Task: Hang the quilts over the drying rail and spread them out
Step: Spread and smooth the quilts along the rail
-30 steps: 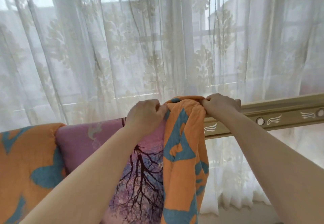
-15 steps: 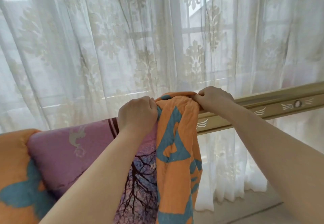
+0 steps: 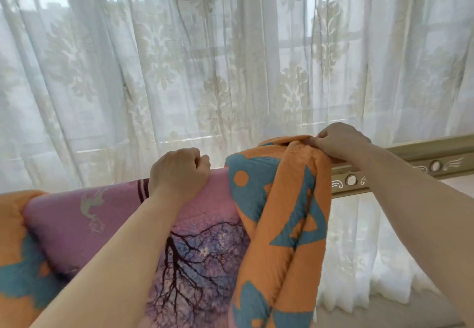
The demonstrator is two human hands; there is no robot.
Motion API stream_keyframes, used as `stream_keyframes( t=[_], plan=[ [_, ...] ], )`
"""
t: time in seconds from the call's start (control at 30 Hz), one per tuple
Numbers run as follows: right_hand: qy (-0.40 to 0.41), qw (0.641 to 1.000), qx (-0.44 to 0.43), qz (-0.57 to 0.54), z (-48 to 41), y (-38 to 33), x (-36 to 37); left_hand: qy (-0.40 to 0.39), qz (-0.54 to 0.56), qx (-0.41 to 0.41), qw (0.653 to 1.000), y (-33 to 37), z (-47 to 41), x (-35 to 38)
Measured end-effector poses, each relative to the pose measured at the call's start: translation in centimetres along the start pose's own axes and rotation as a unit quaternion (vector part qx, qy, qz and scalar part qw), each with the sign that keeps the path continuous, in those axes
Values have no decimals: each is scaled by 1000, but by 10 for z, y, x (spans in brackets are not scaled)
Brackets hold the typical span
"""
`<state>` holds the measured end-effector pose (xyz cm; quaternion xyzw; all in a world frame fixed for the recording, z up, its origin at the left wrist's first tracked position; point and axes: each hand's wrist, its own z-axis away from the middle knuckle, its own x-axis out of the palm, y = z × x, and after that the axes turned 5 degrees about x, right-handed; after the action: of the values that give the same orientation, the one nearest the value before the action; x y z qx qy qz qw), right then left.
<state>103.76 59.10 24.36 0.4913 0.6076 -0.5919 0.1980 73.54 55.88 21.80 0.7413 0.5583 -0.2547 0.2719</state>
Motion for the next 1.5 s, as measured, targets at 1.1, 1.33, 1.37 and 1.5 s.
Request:
stream_keyframes(
  t=[1.1, 1.33, 1.37, 1.5],
  plan=[
    [51, 993, 85, 59, -23, 165, -98, 17, -8, -48, 999, 133, 14, 25],
    [103, 993, 7, 49, -5, 132, -80, 2, -23, -48, 999, 119, 14, 21],
    [100, 994, -8, 48, -2, 126, -75, 0, -22, -48, 999, 117, 14, 21],
    [156, 978, -118, 71, 24, 94, -59, -11, -20, -49, 999, 111, 11, 20]
  ],
)
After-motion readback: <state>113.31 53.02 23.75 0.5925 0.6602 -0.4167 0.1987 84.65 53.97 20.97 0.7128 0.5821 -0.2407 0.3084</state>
